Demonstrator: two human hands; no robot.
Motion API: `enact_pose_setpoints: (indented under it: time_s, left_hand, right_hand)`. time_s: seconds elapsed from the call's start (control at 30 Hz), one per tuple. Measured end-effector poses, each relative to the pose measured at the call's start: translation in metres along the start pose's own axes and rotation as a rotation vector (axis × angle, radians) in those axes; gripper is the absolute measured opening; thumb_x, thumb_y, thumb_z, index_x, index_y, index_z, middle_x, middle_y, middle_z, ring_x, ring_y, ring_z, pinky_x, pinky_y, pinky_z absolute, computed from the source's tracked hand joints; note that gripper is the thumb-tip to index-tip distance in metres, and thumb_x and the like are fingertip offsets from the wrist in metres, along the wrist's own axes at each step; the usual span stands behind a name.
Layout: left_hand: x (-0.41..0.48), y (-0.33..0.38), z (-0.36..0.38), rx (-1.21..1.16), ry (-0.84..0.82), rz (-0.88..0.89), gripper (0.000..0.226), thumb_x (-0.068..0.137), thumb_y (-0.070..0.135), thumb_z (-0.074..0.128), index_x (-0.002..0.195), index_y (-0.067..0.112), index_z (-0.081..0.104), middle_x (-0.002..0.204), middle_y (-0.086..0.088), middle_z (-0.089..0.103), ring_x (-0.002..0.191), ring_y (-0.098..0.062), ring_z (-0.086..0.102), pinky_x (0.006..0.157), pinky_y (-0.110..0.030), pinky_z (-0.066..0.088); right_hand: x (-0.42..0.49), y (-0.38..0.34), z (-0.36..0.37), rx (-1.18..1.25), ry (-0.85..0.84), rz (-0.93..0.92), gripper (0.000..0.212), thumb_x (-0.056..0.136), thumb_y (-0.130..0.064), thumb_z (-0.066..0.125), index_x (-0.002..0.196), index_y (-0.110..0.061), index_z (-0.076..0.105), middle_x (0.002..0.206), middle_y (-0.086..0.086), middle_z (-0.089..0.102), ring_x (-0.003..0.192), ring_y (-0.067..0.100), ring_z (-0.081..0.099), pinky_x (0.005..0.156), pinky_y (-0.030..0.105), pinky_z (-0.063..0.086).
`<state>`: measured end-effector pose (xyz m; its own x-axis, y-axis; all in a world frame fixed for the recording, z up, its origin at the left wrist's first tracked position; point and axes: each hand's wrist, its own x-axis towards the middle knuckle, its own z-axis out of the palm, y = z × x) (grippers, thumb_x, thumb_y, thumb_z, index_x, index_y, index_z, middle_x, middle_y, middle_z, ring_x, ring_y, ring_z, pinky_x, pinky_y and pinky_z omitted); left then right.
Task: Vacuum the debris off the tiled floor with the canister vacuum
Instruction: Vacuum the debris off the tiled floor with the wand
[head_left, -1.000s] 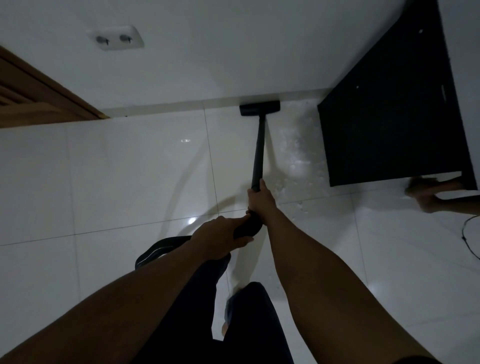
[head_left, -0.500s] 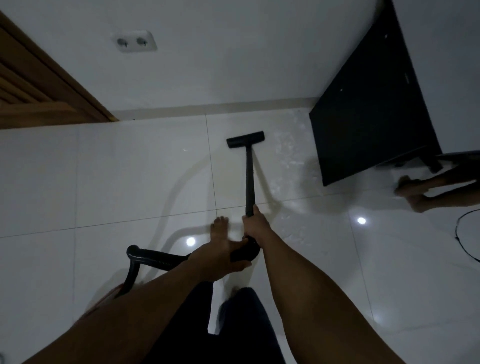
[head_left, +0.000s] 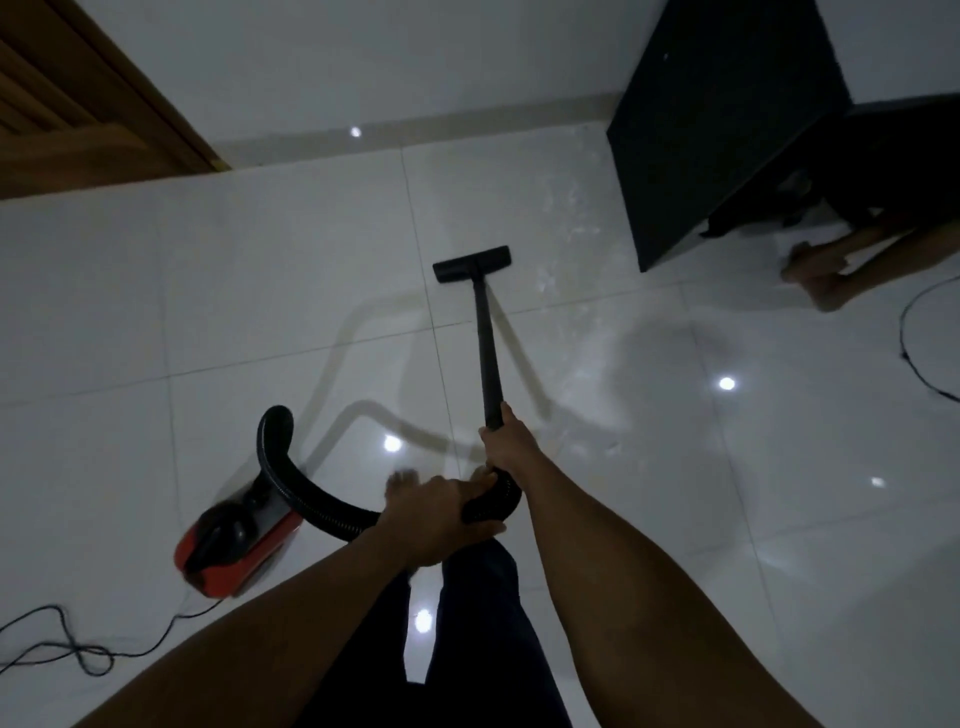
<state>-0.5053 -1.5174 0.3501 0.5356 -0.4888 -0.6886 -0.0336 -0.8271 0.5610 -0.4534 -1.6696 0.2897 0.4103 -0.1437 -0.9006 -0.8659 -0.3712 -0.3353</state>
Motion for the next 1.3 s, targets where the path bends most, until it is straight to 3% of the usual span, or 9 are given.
enact_pose_setpoints:
  time_s: [0.13, 0.3, 0.43, 0.6, 0.67, 0.77, 0.93, 1.17, 1.3]
  left_hand:
    - [-0.038, -0.011, 0.025, -0.025, -0.034, 0.1, 0.076, 0.085, 0.07, 0.056, 0.148, 0.031, 0.041, 0.089, 0.002, 0.07, 0.067, -0.004, 0.06, 0.065, -0.025, 0.05]
    - [-0.091, -0.024, 0.07, 0.044, -0.027, 0.191, 0.07, 0.09, 0.059, 0.058, 0.148, 0.022, 0.042, 0.084, -0.002, 0.07, 0.067, -0.01, 0.063, 0.072, -0.033, 0.056]
    - [-0.146, -0.057, 0.12, 0.067, -0.03, 0.273, 0.065, 0.089, 0.062, 0.058, 0.139, 0.022, 0.051, 0.083, 0.001, 0.069, 0.065, -0.008, 0.062, 0.068, -0.031, 0.054]
    - [-0.234, -0.094, 0.189, 0.068, -0.061, 0.319, 0.051, 0.09, 0.058, 0.06, 0.124, 0.02, 0.06, 0.071, 0.018, 0.053, 0.057, 0.004, 0.052, 0.06, -0.016, 0.039]
    - [-0.258, -0.101, 0.207, 0.05, -0.082, 0.322, 0.044, 0.091, 0.054, 0.062, 0.119, 0.02, 0.063, 0.068, 0.019, 0.053, 0.055, 0.006, 0.052, 0.06, -0.018, 0.042]
    - [-0.298, -0.105, 0.234, 0.083, -0.127, 0.332, 0.048, 0.09, 0.057, 0.061, 0.124, 0.023, 0.062, 0.074, 0.013, 0.06, 0.06, 0.001, 0.055, 0.065, -0.026, 0.05]
    - [-0.344, -0.099, 0.277, 0.148, -0.166, 0.358, 0.051, 0.086, 0.065, 0.056, 0.111, 0.021, 0.064, 0.073, 0.009, 0.062, 0.061, -0.005, 0.058, 0.065, -0.03, 0.05]
    - [-0.387, -0.097, 0.343, 0.322, -0.206, 0.368, 0.057, 0.088, 0.068, 0.052, 0.127, 0.026, 0.058, 0.079, 0.002, 0.067, 0.069, -0.012, 0.063, 0.072, -0.038, 0.055]
    - [-0.403, -0.098, 0.379, 0.44, -0.189, 0.387, 0.074, 0.083, 0.079, 0.04, 0.141, 0.033, 0.045, 0.086, 0.001, 0.069, 0.074, -0.015, 0.064, 0.078, -0.043, 0.055]
  right_hand:
    - [-0.019, 0.041, 0.032, -0.042, 0.0, -0.048, 0.069, 0.105, -0.027, 0.048, 0.163, -0.03, 0.01, 0.135, 0.01, 0.059, 0.076, 0.013, 0.057, 0.056, 0.023, 0.043]
    - [-0.054, 0.09, 0.073, -0.038, 0.022, -0.051, 0.067, 0.103, -0.025, 0.049, 0.161, -0.027, 0.017, 0.135, 0.011, 0.059, 0.104, 0.025, 0.063, 0.089, 0.037, 0.053]
    - [-0.091, 0.147, 0.128, 0.023, 0.061, -0.043, 0.057, 0.1, -0.019, 0.053, 0.153, -0.02, 0.034, 0.131, 0.015, 0.058, 0.101, 0.026, 0.062, 0.088, 0.037, 0.054]
    - [-0.102, 0.247, 0.221, 0.084, 0.061, -0.027, 0.09, 0.094, -0.026, 0.053, 0.162, -0.027, -0.005, 0.165, 0.007, 0.026, 0.13, 0.033, 0.054, 0.107, 0.046, 0.05]
    - [-0.107, 0.277, 0.245, 0.15, 0.064, -0.025, 0.078, 0.09, -0.028, 0.052, 0.159, -0.029, 0.018, 0.159, 0.009, 0.035, 0.121, 0.034, 0.06, 0.101, 0.048, 0.054]
    - [-0.184, 0.295, 0.262, 0.18, 0.077, -0.016, 0.045, 0.092, -0.025, 0.055, 0.136, -0.019, 0.048, 0.126, 0.014, 0.06, 0.103, 0.031, 0.067, 0.09, 0.044, 0.059]
    - [-0.237, 0.35, 0.284, 0.282, 0.086, -0.027, 0.04, 0.1, -0.024, 0.052, 0.139, -0.018, 0.048, 0.095, 0.005, 0.06, 0.086, 0.026, 0.062, 0.088, 0.044, 0.059]
    - [-0.268, 0.437, 0.317, 0.411, 0.203, -0.017, 0.053, 0.095, -0.034, 0.055, 0.147, -0.029, 0.043, 0.093, 0.005, 0.061, 0.081, 0.027, 0.062, 0.085, 0.052, 0.06]
    - [-0.285, 0.475, 0.325, 0.528, 0.244, -0.018, 0.055, 0.095, -0.033, 0.054, 0.148, -0.032, 0.04, 0.093, 0.009, 0.064, 0.073, 0.027, 0.063, 0.07, 0.043, 0.06]
